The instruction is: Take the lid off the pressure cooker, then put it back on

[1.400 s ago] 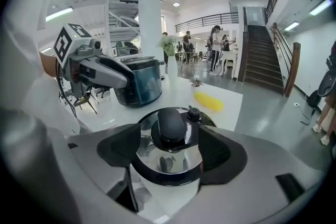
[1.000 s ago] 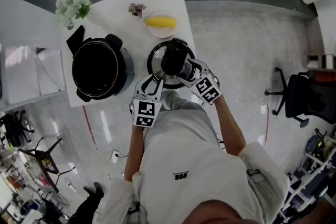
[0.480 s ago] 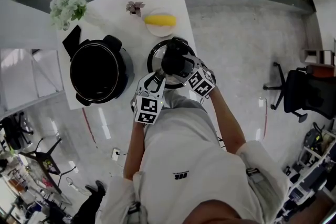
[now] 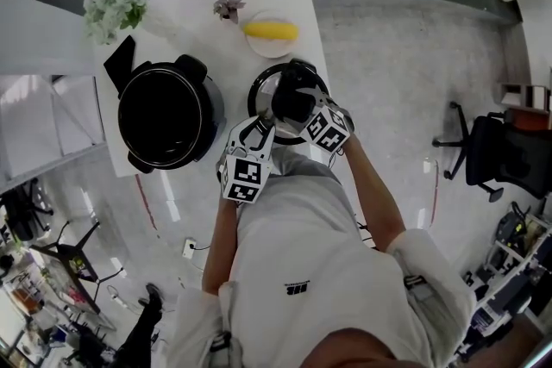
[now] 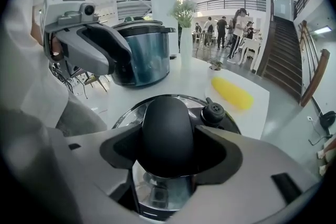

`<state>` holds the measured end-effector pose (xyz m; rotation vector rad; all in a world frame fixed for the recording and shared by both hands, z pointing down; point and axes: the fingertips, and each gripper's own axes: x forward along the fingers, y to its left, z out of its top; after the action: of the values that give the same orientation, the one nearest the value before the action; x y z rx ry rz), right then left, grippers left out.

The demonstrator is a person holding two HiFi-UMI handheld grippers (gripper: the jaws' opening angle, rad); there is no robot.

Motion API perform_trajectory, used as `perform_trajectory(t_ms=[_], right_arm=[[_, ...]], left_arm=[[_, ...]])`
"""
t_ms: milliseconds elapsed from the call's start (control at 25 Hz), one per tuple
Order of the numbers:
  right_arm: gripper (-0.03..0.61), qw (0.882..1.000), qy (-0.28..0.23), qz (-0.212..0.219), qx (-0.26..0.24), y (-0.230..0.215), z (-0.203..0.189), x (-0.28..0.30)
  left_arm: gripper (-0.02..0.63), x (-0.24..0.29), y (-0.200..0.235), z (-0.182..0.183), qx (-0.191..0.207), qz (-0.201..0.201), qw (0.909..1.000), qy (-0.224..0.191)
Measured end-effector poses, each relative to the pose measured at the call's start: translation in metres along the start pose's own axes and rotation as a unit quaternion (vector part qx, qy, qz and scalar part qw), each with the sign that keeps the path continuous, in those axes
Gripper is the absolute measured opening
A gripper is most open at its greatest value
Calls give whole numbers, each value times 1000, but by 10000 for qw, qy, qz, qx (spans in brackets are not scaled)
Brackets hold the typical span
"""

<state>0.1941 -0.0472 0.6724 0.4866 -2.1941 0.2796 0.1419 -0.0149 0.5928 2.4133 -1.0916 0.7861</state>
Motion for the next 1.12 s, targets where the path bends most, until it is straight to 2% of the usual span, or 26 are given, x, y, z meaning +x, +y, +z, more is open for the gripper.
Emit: perform_trajectory(t_ms=[280,480,1120], right_arm=[[304,9997,78,191,-103,3,1,2],[276,9997,-42,223,-125,4,3,3],[275,9997,-25,239,-3,5,6,0]], left_arm=[[140,-2,1,-4,-21,-18,10000,37],[138,-1,0,-5,11,-57,10000,75],[137,-13,10,-4,24,100,9999,14]])
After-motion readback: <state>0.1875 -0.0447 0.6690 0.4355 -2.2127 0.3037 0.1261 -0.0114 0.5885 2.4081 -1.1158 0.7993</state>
